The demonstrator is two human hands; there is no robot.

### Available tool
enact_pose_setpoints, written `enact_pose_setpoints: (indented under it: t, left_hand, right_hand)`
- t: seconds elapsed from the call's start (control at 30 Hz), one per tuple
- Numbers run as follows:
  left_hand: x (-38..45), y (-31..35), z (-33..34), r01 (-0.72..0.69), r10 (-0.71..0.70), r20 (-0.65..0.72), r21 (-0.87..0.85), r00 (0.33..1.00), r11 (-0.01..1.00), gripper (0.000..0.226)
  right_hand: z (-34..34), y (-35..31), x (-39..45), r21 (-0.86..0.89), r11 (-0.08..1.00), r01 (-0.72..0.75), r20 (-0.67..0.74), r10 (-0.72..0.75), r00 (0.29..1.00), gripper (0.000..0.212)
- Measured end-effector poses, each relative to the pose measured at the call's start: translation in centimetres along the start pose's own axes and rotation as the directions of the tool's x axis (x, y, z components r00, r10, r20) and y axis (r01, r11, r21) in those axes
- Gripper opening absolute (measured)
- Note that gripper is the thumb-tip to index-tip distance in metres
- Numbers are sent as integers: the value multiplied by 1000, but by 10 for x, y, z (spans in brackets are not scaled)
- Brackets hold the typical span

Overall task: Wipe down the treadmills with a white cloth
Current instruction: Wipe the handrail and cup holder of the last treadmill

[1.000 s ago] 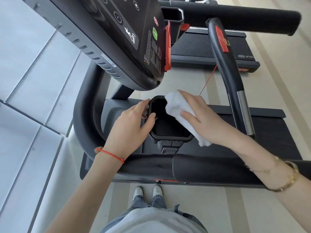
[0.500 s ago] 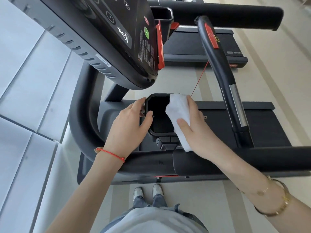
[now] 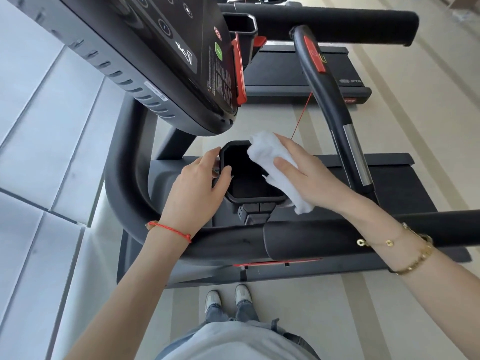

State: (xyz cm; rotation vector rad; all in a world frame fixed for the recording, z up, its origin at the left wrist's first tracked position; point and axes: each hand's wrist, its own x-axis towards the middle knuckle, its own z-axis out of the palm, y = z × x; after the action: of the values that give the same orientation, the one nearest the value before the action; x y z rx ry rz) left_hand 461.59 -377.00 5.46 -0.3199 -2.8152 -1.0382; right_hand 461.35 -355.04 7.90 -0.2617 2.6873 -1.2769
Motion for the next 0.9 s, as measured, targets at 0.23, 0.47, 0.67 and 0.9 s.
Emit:
enact_pose_setpoints:
  t: [0.23,0.47,0.67,0.9]
  left_hand:
    - [-1,-3,0,-4,1,-30,-77,1000,997,40]
    - [1,-5,2,-12,7,-61,-83,998,996,34]
    - [2,-6,1,-44,43,-25,-67,999,997,39]
    - [2,-6,4,-12,11,-40,-44,999,999,37]
  right_hand:
    - [-15,-4,-45,-163,960,228,240,-186,953,54]
    - [21,-30,-14,-463,795,392,407,-202,891,36]
    - [-11,-9,-34,-548,657,518,386,-351,853,39]
    - [13,-23,-9,-506,710,489,437,-277,856,36]
